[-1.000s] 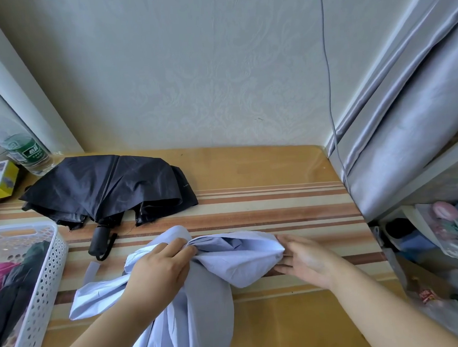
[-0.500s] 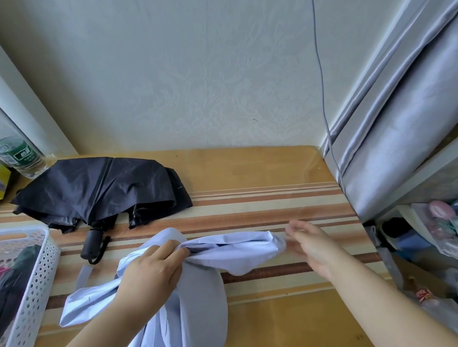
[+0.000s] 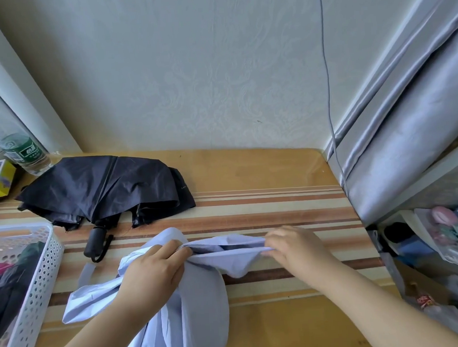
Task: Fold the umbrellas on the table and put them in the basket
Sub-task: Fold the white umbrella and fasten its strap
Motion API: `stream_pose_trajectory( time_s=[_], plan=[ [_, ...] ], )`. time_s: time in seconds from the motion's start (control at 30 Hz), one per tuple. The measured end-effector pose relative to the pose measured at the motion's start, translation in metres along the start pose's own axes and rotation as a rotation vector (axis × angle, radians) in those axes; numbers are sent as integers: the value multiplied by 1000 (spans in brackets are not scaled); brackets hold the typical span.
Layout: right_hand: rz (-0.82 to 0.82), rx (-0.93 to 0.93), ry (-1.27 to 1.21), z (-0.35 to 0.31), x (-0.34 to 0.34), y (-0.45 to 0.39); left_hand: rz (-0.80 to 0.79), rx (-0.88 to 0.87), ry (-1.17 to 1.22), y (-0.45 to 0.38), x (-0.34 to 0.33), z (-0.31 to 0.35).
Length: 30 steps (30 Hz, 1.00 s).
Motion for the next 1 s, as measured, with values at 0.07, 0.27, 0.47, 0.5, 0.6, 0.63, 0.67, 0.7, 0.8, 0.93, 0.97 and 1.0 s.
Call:
stream_pose_trajectory(
  time_s=[0.07,0.27,0.47,0.5,0.6,0.63,0.67,0.7,0.8,0.93,0.97,1.0],
  plan=[
    [77,4,54,10,8,3,-9,-48,9,1,-1,1],
    [131,-37,-126,10,34,14,16,-68,38,2,-1,2],
    [-151,-220,-72,16,24,12,28,-130,39,3,-8,9],
    [-130,-229,-124,16,25,12,45,-110,48,4,-7,10],
    [-120,-311,-408,15,27,12,88,4,98,3,-2,9],
    [-126,-323,-505,13,28,13,87,24,102,3,-3,8],
    [-130,-326,-572,11,29,13,79,26,103,3,-4,7],
    [-133,-323,-607,9,29,13,71,21,105,3,-5,5],
    [-78,-332,-643,7,27,13,66,23,106,4,-8,1],
    [-69,-304,-531,5,25,11,84,22,80,3,-7,4],
    [-73,-300,-474,5,23,10,94,27,75,2,-5,4],
    [-64,-312,-431,5,23,10,104,35,70,2,-5,4]
  ],
)
Point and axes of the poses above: each hand's wrist, its own y-axis away from the middle knuckle, its own x-axis out of the back of the hand, z = x × y, the point moved 1 cm from there along -y, towards the middle knuckle, and after that the axes turned 11 degrees about -z, right-handed, at the moved point
